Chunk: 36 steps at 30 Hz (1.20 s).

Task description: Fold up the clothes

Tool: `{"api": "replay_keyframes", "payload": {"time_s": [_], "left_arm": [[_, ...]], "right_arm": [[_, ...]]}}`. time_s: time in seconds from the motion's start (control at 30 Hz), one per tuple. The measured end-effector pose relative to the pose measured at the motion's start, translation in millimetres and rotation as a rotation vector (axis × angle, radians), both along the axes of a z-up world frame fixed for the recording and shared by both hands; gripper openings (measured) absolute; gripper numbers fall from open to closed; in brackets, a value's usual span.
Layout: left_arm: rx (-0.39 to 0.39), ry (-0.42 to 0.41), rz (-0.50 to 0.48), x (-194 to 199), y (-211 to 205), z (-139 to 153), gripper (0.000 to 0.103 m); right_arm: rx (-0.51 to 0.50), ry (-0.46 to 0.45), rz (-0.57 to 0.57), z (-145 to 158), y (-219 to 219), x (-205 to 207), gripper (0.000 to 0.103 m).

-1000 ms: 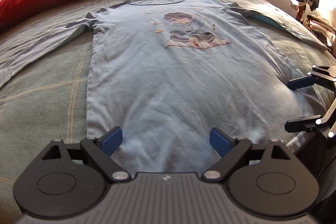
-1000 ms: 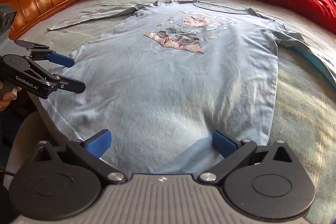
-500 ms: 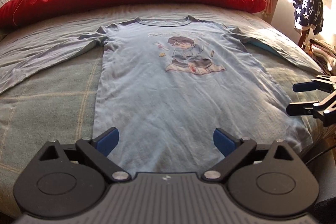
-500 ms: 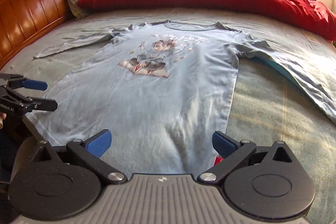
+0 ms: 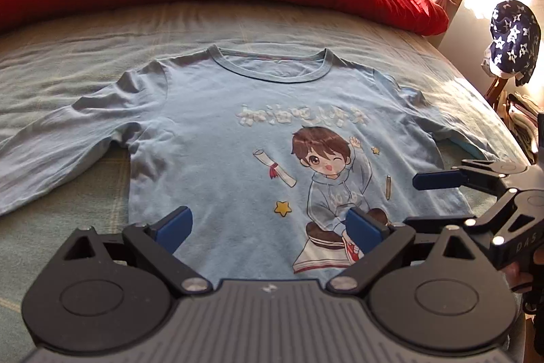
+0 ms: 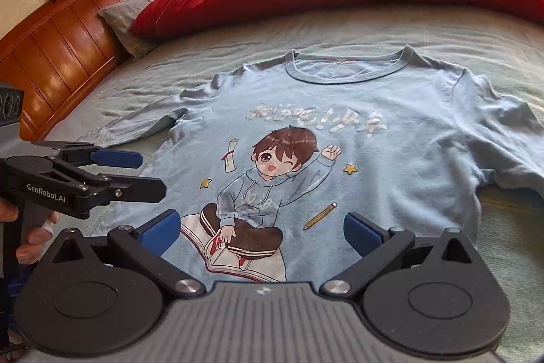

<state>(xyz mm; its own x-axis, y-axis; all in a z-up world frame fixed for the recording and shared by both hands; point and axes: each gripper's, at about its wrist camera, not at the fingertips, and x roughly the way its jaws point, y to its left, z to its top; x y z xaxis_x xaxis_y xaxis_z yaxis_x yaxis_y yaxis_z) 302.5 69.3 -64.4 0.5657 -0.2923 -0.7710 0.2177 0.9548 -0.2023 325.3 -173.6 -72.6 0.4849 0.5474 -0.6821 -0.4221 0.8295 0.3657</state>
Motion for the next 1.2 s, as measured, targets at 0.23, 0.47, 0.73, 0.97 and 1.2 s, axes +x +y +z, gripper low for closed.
{"api": "replay_keyframes", "payload": {"time_s": [0.23, 0.47, 0.73, 0.97, 1.2], "left_arm": [[0.021, 0.036, 0.048, 11, 15, -34, 0.096], [0.03, 0.05, 0.2, -18, 46, -27, 0.097], [0.002, -0.016, 0.141, -57, 20, 7, 0.097], [0.042, 0.08, 0.094, -90, -12, -21, 0.097], [0.09, 0.07, 0.132, -131, -2, -24, 0.097]], "right_arm": [[0.049, 0.01, -0.033, -19, -33, -3, 0.103], [0.028, 0.015, -0.158, -15, -81, -22, 0.103], [-0.094, -0.027, -0.128, 12, -41, -51, 0.103], [-0.142, 0.048, -0.071, -10, -5, -76, 0.103], [-0.218, 0.019, -0.067, -17, -4, -100, 0.103]]}}
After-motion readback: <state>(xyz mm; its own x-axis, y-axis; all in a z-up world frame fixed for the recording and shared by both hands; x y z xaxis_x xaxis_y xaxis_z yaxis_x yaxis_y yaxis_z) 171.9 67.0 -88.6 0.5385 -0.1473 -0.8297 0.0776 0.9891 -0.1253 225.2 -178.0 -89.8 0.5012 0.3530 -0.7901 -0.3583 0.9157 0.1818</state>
